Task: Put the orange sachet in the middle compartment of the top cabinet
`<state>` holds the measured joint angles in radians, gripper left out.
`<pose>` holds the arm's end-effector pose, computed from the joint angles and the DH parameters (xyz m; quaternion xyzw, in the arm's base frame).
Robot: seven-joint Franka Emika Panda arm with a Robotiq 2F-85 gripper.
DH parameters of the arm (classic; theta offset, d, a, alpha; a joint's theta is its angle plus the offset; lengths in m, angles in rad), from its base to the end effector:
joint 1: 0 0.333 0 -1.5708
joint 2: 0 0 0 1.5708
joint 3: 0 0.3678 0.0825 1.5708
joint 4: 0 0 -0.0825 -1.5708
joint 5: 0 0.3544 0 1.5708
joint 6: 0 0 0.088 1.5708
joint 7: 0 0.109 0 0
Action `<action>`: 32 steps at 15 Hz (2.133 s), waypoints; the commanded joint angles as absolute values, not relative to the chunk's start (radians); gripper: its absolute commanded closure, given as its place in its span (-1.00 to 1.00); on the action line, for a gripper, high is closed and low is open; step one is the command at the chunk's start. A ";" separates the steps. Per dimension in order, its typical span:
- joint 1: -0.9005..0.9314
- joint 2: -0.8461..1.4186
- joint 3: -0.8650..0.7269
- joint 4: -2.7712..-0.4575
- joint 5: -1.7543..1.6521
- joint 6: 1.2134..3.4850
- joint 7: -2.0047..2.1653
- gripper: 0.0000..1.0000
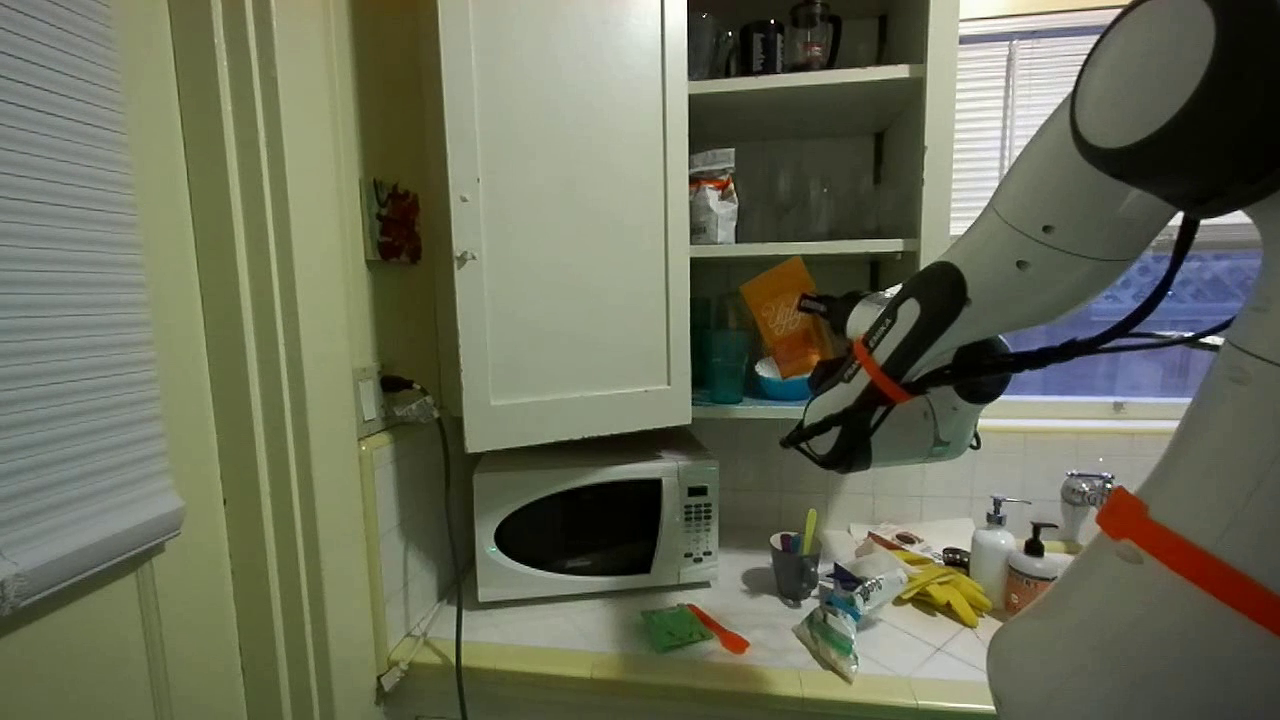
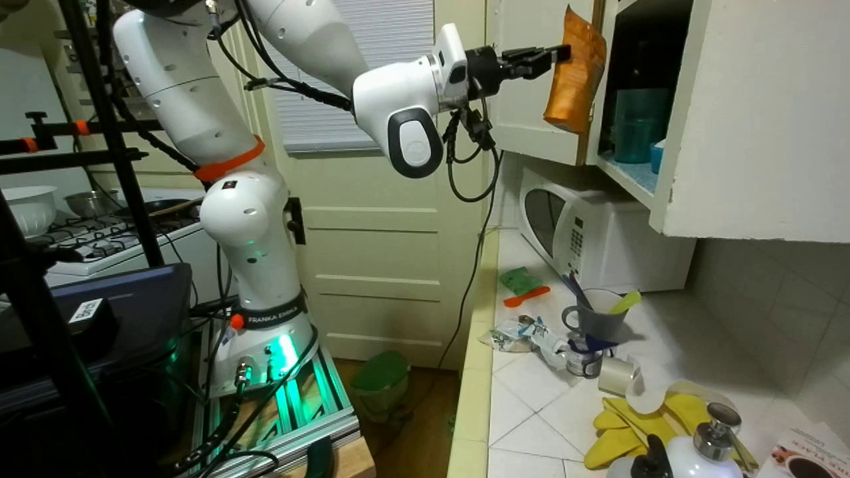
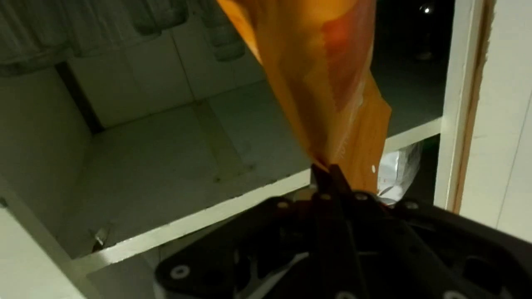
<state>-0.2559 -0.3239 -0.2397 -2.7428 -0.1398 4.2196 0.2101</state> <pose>0.3047 -0.1615 0.6040 0.5985 -0.1747 0.7786 0.0706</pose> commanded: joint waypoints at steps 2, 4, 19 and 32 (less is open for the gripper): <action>-0.249 -0.448 -0.257 -2.762 -0.103 4.216 0.140 1.00; -0.255 -0.481 -0.258 -2.740 -0.085 4.216 0.110 1.00; -0.252 -0.468 -0.197 -2.499 0.197 4.223 0.042 1.00; -0.190 -0.207 -0.105 -2.151 0.504 4.203 -0.009 1.00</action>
